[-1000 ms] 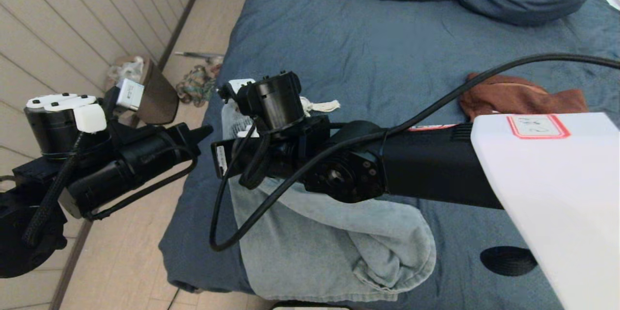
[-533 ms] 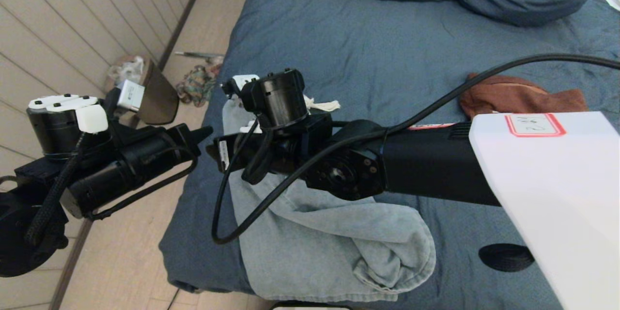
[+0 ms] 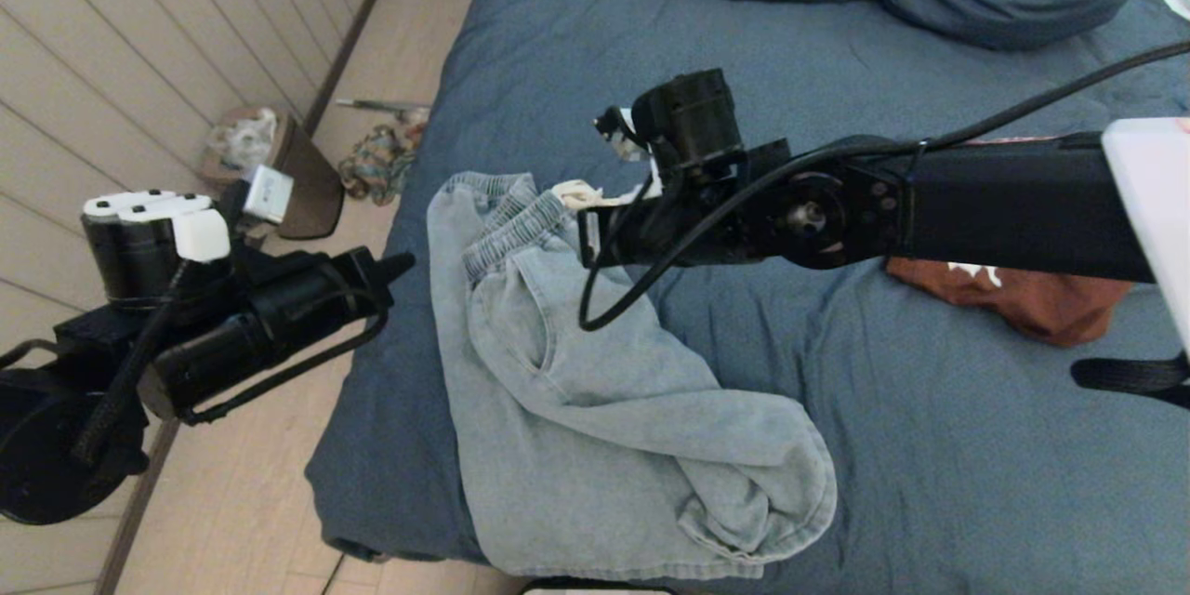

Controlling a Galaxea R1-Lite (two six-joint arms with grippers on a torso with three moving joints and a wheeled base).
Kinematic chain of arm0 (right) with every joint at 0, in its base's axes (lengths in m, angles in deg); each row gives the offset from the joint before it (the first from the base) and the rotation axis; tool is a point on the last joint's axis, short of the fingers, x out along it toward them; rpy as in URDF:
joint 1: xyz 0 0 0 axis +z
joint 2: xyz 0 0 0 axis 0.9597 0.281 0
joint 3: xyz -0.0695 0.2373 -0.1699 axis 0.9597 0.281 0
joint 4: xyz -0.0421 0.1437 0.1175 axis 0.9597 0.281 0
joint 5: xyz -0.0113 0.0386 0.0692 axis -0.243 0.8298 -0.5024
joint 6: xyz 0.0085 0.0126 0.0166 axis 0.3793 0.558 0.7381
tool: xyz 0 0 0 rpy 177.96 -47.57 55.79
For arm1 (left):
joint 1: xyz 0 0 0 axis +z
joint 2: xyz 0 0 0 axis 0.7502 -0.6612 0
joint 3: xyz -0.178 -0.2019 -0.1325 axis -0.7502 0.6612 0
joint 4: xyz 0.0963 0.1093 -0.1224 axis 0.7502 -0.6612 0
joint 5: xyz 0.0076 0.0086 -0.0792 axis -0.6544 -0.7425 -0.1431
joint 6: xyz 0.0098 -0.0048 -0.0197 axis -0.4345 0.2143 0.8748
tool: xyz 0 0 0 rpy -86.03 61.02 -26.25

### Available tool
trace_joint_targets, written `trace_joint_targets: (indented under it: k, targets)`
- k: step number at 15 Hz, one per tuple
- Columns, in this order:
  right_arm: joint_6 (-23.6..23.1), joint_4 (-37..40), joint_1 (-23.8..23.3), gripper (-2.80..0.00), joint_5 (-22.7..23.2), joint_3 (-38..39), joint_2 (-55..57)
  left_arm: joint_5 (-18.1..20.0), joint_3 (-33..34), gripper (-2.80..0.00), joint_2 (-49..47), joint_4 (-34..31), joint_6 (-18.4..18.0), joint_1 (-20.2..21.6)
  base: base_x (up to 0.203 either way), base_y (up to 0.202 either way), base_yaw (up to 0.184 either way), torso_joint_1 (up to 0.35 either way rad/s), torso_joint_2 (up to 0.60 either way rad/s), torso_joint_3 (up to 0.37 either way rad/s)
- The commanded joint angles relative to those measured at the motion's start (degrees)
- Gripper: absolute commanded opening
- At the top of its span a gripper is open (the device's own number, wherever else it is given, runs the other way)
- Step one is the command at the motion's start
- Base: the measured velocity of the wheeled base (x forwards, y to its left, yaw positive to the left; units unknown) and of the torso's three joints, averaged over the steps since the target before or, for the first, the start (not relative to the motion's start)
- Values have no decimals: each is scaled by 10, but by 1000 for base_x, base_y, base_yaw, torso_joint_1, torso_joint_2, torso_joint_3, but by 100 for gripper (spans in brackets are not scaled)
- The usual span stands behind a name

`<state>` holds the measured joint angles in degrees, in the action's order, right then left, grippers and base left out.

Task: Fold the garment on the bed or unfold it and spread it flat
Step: Fold the blue shorts

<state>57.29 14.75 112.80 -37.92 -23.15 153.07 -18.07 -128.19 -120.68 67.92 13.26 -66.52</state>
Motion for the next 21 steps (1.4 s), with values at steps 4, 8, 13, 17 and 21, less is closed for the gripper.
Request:
trace_joint_targets:
  k: [4, 8, 13, 17, 21]
  targets:
    - [83, 155, -71, -280, 3, 53, -98, 0, -71, -280, -118, -13, 2, -2, 0, 0, 0, 0, 0, 0]
    - [86, 85, -104, -280, 17, 157, -120, 1, -158, -280, -183, -89, 1, -10, 0, 0, 0, 0, 0, 0]
    - [79, 36, -115, -280, 25, 161, -115, 4, -256, -280, -194, -159, -13, -26, 0, 0, 0, 0, 0, 0]
    - [77, 36, -116, -280, 25, 154, -108, 2, -275, 0, -202, -166, -27, -24, 0, 0, 0, 0, 0, 0]
    - [77, 36, -117, -280, 25, 156, -104, 2, -275, 0, -205, -151, -28, -4, 0, 0, 0, 0, 0, 0]
